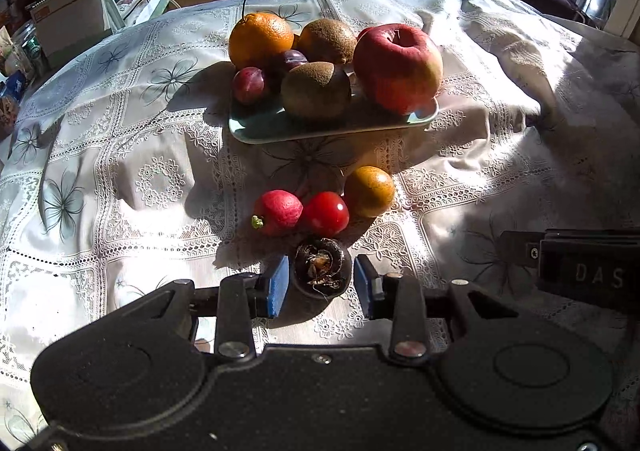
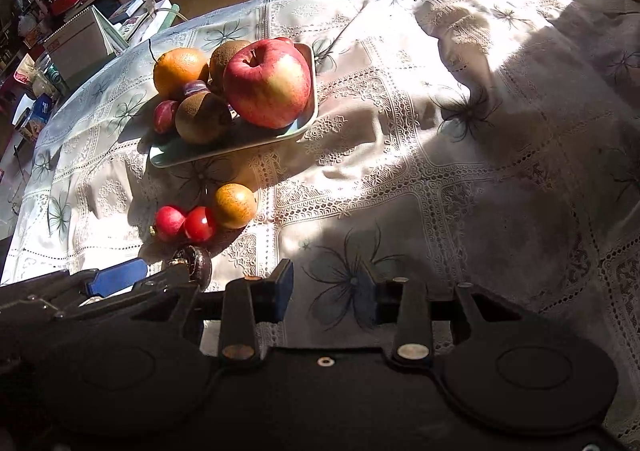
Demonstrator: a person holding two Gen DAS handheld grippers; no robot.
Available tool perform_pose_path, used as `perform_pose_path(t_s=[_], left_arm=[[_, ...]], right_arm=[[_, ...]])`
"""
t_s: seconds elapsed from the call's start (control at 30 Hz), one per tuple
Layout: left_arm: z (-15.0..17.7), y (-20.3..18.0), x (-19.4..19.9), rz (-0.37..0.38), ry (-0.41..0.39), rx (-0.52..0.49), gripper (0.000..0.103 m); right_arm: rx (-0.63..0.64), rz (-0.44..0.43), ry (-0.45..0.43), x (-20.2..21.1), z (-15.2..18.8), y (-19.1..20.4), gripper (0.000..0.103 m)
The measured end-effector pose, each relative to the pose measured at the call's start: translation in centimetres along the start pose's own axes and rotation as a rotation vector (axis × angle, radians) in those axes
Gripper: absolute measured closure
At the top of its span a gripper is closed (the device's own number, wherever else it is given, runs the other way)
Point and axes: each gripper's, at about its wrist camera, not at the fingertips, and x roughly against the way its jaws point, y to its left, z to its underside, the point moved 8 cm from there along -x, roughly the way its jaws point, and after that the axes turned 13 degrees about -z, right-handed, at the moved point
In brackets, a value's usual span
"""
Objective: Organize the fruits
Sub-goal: 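Grasp an orange with the right gripper while the left gripper grasps a dark mangosteen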
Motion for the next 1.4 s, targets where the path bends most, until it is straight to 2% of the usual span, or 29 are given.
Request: perform_pose_path(t_s=[0.23,0.37,0.43,0.6,0.63,0.7,0.87,1.03,1.2,1.4], left_arm=[[0.0,-1.1,-1.9,0.017,0.098,-0.008,0.057],[-0.2,-1.1,-2.6,-0.023,0.103,-0.01,0.057],[-0.4,-1.3,-3.0,-0.035,0.105,-0.015,0.051],[-0.6,-1.2,-4.3,-0.097,0.108,-0.03,0.049],[-0.5,-1.0,-4.8,-0.111,0.119,-0.031,0.05],[-0.5,-0.7,-5.2,-0.119,0.119,-0.026,0.058],[-0.4,1.2,-5.0,-0.053,0.148,0.087,0.058],[-0.4,4.1,-4.3,-0.057,0.153,0.203,0.058],[0.5,6.8,-3.8,-0.125,0.154,0.293,0.058],[1.1,9.1,-3.5,-0.162,0.145,0.373,0.058]], right_arm=[[-0.023,-0.009,-0.001,0.1,0.0,-0.6,0.064],[-0.023,-0.008,-0.002,0.1,-0.1,-0.6,0.064],[-0.024,-0.011,-0.001,0.1,-0.2,-0.5,0.064],[-0.023,-0.013,-0.001,-0.1,-0.3,-0.4,0.064],[-0.022,-0.013,-0.001,-0.1,-0.3,-0.3,0.064],[-0.025,-0.009,-0.002,-0.4,-0.7,-0.1,0.064],[-0.051,-0.013,-0.003,-1.5,-1.8,0.6,0.064],[-0.066,-0.009,-0.002,-3.5,-2.8,2.0,0.064],[-0.095,-0.004,0.009,-5.7,-3.8,3.5,0.064],[-0.116,-0.001,0.018,-7.6,-4.6,5.7,0.064]])
